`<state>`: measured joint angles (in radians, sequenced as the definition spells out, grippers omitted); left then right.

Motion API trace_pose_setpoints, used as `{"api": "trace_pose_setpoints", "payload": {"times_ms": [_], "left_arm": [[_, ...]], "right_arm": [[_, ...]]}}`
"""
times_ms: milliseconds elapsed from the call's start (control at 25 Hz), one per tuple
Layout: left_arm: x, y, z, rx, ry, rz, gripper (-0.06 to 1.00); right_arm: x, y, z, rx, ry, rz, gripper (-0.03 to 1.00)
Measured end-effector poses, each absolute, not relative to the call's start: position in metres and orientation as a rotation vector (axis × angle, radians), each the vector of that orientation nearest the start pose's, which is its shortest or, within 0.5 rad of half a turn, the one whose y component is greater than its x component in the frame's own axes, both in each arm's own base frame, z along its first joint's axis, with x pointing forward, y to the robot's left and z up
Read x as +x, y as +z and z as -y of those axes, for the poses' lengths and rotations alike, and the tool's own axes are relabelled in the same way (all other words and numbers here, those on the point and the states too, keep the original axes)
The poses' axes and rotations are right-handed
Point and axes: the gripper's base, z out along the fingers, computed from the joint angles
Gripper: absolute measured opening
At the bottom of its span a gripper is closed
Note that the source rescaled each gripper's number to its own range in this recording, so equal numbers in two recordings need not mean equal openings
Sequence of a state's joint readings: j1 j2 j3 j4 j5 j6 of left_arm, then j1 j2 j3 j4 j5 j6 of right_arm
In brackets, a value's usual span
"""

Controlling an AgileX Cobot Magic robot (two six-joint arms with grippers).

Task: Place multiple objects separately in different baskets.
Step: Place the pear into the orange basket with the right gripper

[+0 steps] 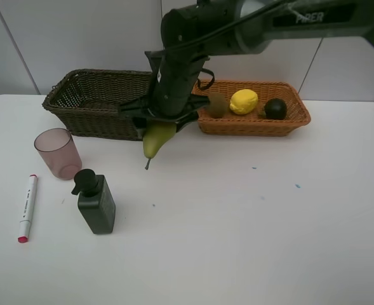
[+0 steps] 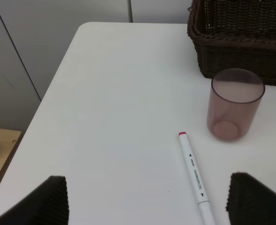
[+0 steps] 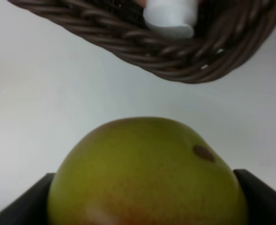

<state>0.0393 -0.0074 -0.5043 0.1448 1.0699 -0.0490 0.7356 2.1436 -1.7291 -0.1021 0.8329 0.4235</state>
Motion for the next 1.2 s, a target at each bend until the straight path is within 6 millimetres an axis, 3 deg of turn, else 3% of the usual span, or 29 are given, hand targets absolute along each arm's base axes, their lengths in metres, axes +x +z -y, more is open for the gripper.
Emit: {"api": "trace_pose_setpoints", "payload": {"times_ms": [160,320,1200], "left_arm": [[-0.008,0.278,-0.011,-0.098,0.167,-2.035,0.89],[-0.008,0.278,-0.011,-0.098,0.167,-2.035,0.89],[-0.008,0.278,-0.011,-0.098,0.167,-2.035,0.89]], "right_arm": [[0.345,0.227,-0.295,-0.514,0.126,-2.667,0.64],[0.352,0.245,-0.279,-0.497,0.043,-2.606,0.64],[0.432,0.259,-0.163,-0.207,-0.089,-2.446,0.64]]}}
